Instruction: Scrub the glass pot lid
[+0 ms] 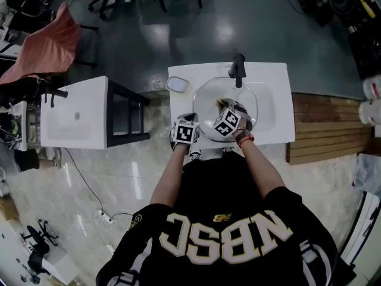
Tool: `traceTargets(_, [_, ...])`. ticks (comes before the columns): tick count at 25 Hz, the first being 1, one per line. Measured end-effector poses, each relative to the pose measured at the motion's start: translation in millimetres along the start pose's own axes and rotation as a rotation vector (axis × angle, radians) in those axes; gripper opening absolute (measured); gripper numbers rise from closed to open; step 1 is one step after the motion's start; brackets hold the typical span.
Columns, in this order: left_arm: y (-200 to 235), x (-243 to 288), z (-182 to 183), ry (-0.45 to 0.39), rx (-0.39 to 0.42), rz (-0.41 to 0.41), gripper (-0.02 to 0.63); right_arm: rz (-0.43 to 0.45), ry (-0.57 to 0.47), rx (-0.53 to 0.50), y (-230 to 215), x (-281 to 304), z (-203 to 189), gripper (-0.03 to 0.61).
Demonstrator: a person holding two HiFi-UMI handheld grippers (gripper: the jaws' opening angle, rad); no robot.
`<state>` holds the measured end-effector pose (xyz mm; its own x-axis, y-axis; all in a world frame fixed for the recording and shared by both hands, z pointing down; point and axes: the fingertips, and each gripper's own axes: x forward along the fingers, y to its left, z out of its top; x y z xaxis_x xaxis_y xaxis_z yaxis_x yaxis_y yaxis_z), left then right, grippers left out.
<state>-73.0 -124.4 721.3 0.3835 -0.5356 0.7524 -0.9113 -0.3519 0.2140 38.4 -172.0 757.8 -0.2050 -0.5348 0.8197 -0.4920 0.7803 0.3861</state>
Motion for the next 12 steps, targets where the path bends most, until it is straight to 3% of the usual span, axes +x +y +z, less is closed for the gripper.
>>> traceTargets(7, [-3,2,-1,-0.003,-0.007,0.003,0.015,-0.106,0.109,0.022,-40,-18,-40,0.054])
traceTargets(12, [-1,3,0,-0.010,0.030,0.028,0.015,-0.085,0.165,-0.035,-22,-33,-55,0.051])
